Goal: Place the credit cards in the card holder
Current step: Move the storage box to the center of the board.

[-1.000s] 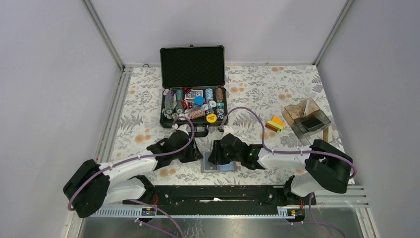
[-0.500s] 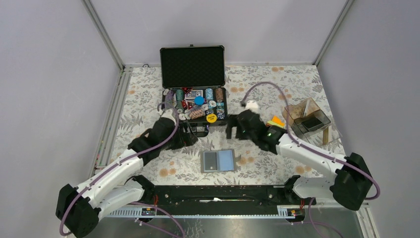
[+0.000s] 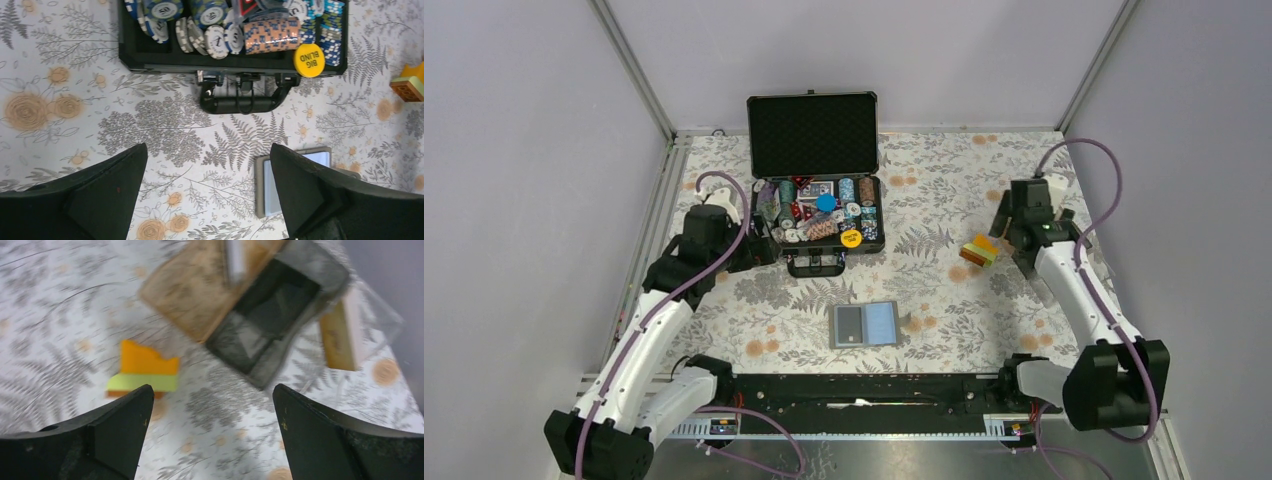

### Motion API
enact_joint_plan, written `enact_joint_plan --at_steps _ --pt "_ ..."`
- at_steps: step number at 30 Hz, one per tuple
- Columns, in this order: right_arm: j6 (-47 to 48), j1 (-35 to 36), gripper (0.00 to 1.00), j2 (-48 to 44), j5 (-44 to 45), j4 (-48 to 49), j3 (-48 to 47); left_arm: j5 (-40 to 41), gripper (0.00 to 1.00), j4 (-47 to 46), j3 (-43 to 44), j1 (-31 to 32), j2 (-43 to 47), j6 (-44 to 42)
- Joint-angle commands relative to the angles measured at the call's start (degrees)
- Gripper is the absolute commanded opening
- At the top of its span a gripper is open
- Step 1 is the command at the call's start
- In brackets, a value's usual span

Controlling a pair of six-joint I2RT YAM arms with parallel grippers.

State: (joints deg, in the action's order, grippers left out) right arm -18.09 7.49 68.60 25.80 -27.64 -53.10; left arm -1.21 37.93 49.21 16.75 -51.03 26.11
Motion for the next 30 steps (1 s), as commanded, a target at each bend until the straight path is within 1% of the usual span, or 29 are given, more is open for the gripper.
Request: enact_joint_plan --at_steps 1,4,8,12,13,16,18,21,26,29,30 --pt "3.16 -8.52 0.95 0.1 3.49 -0.63 -2.27 -2.99 0.99 0.92 2.63 -3.5 0.57 -4.57" --pt "1.35 -12.3 0.94 -1.14 -1.26 -0.11 -0.92 -3.5 0.99 1.44 2.88 -4.57 0.32 -5.51" --pt "-0.85 -16.44 0.94 -3.59 -8.59 3.08 3.65 -3.21 0.99 1.84 2.03 -5.68 0.73 -6.78" --pt "-3.9 -20.29 0.95 -2.78 -10.66 4.68 6.74 -3.75 0.99 1.65 0.68 -6.37 0.79 -7.34" --pt "-5.14 -21.64 0.95 -2.76 -12.58 5.51 7.99 -3.79 0.99 1.58 0.2 -6.53 0.84 -7.45" --pt "-7.45 -23.34 0.95 -2.85 -16.75 8.38 10.62 -3.73 0.99 1.53 -0.5 -6.8 0.85 -7.8" --pt "-8.27 -23.39 0.93 -2.41 -17.95 9.76 11.64 -3.65 0.99 1.53 -0.81 -6.82 0.92 -7.98" --pt "-8.39 -23.48 0.89 -1.25 -17.51 10.97 12.43 -3.11 0.99 1.19 -1.44 -6.99 1.01 -8.13" --pt "-8.8 -24.4 0.78 -0.47 -16.19 13.04 13.48 -3.37 0.99 0.61 -2.98 -7.17 0.52 -8.17" --pt "-8.91 -25.11 0.74 0.62 -16.38 13.9 13.43 -3.34 0.99 0.33 -3.46 -7.33 0.08 -8.13" --pt "-9.11 -25.4 0.72 0.96 -16.52 14.23 13.52 -3.41 0.99 0.26 -3.55 -7.35 -0.08 -8.1"
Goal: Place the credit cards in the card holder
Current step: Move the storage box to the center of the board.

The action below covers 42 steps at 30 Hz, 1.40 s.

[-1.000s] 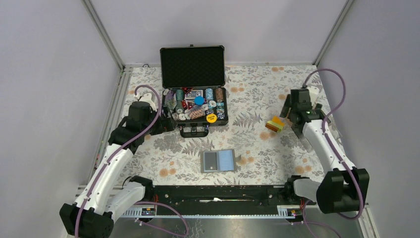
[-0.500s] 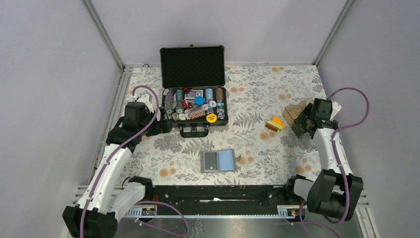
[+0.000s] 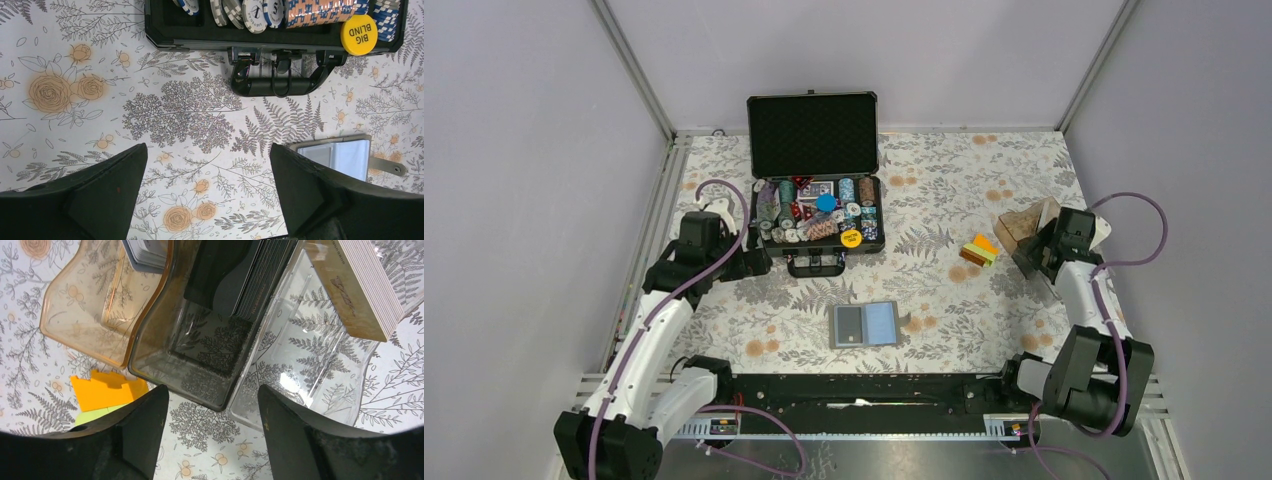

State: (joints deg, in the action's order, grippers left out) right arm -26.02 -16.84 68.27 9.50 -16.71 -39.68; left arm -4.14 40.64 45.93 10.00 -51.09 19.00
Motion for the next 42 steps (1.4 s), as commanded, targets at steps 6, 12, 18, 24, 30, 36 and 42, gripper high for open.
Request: enact_joint_plan --at_steps 6,12,18,24,30,36,42 --pt "-1.45 -3.1 0.66 3.65 -1.26 5.52 1.19 -0.17 0.99 -2.89 -0.78 -0.85 -0.76 -1.03" --pt "-1.56 -3.73 0.55 5.87 -3.25 7.66 1.75 -0.14 0.99 -3.04 -0.99 -1.12 -1.38 -1.25" --pt "-1.49 -3.73 0.4 6.51 -3.49 8.43 2.46 -0.33 0.99 -3.53 -1.72 -1.39 -1.63 -1.43" --pt "-1.63 -3.73 0.35 6.37 -6.42 8.89 3.13 -1.43 0.99 -3.82 -1.9 -1.52 -2.18 -1.73" --pt "-0.31 -3.73 0.28 6.1 -11.18 10.17 3.94 -2.31 0.99 -4.08 -1.9 -1.64 -2.26 -1.95" --pt "0.61 -3.51 0.23 6.37 -14.46 11.02 4.45 -2.95 0.99 -4.12 -1.97 -1.65 -2.02 -2.13" --pt "0.46 0.77 0.2 7.56 -14.79 11.18 3.8 -3.38 0.99 -4.27 -1.99 -1.73 -1.78 -2.13"
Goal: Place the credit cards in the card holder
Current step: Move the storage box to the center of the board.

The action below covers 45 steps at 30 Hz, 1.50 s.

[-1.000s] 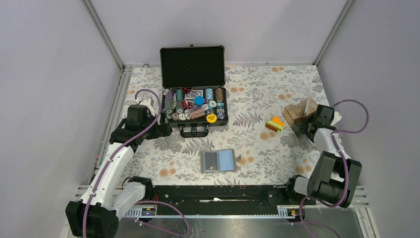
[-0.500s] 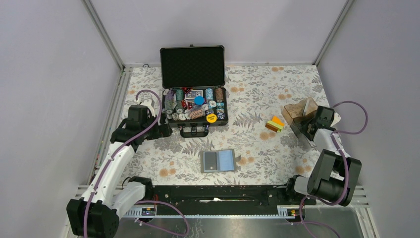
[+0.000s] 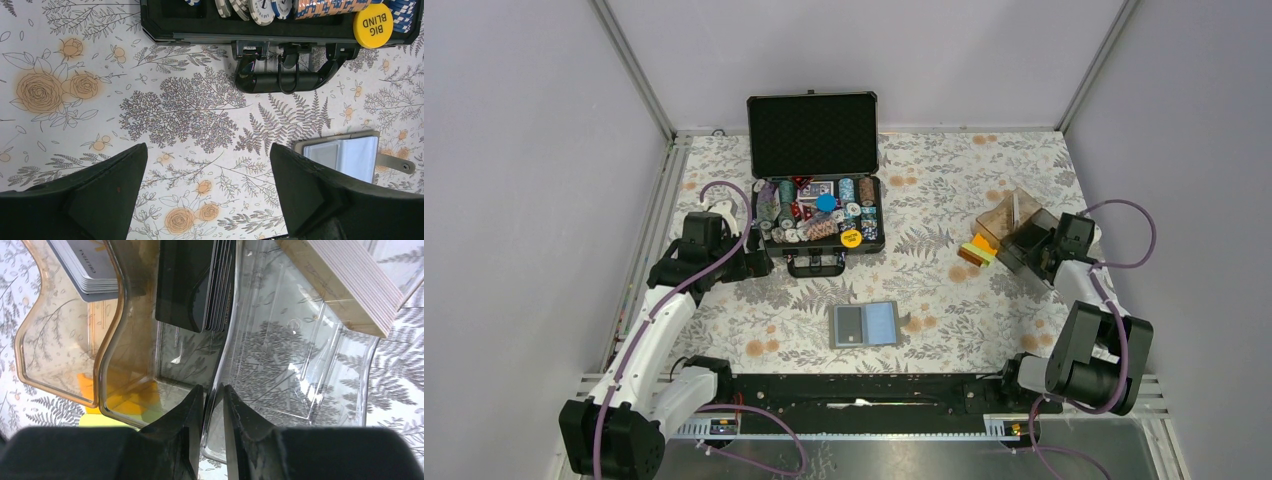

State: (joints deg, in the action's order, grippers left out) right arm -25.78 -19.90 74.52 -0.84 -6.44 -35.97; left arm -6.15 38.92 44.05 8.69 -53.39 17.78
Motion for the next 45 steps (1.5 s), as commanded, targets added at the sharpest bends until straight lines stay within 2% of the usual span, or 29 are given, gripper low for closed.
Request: enact_joint_plan --at_steps 1,13,17,22,27,32,38,45 --pt "0.03 5.15 0.2 1.66 -4.17 0.96 -0.09 -1.42 0.99 -2.57 -0.11 -0.42 0.47 -1.03" --pt "-5.09 19.46 0.17 7.05 -2.67 2.96 -3.08 -2.08 0.99 -2.62 -0.11 -0.47 0.72 -0.99" --pt "-7.48 26.18 0.17 8.23 -0.31 3.96 -3.61 -2.32 0.99 -2.62 -0.04 -0.43 0.65 -0.99" --pt "-10.82 31.21 0.2 8.81 2.68 4.91 -4.22 -2.77 0.99 -2.62 -0.1 -0.43 0.77 -0.91" --pt "-8.86 31.77 0.39 6.92 2.58 2.75 -6.11 -3.05 0.99 -2.7 -0.13 -0.43 1.31 -0.91" --pt "-0.63 31.8 0.59 4.37 3.61 -5.07 -11.21 -3.63 0.99 -2.71 -0.11 -0.43 1.44 -0.91" --pt "10.05 31.78 0.65 0.47 7.04 -11.16 -15.67 -4.78 0.99 -2.88 -0.06 -0.43 2.0 -0.82" --pt "18.6 31.78 0.66 3.44 17.85 -13.07 -18.29 -6.13 0.99 -3.06 -0.02 -0.43 2.13 -0.74"
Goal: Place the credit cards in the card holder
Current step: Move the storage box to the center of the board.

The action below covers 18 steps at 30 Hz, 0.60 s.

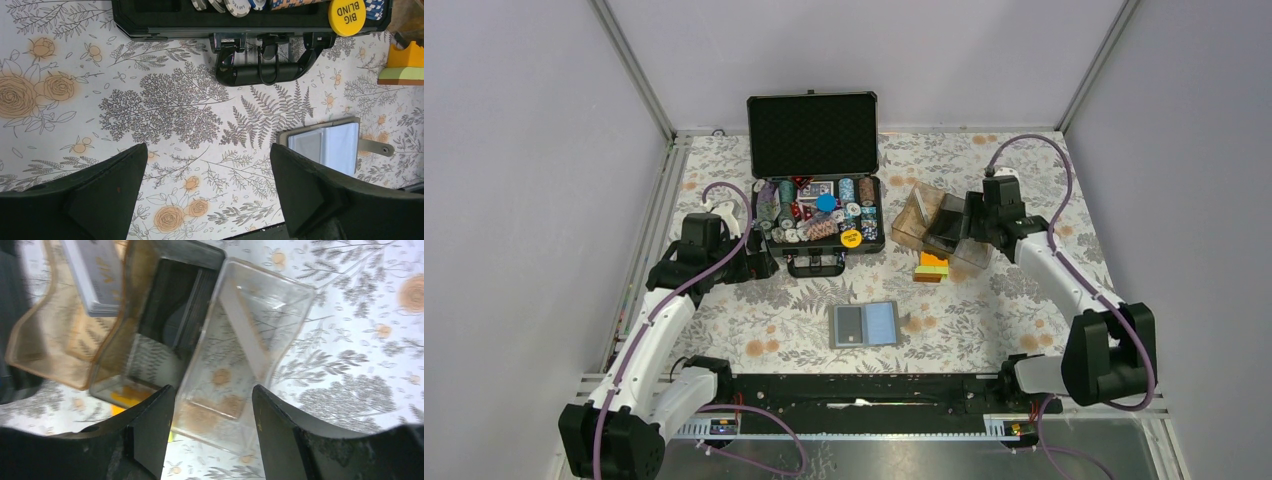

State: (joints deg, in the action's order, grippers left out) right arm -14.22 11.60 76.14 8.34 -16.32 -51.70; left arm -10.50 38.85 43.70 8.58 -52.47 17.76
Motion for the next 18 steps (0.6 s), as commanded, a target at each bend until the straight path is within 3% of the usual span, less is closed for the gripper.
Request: enact_joint_plan --at_steps 1,18 --pt "8.1 0.3 0.65 2.77 9.84 -3.21 -2.79 -1.95 0.99 -3.06 0.33 -0.32 1.23 -0.71" --pt "18.12 0.4 0.66 16.44 15.49 1.21 -7.21 -3.17 0.99 -3.26 0.33 -0.37 0.8 -0.71"
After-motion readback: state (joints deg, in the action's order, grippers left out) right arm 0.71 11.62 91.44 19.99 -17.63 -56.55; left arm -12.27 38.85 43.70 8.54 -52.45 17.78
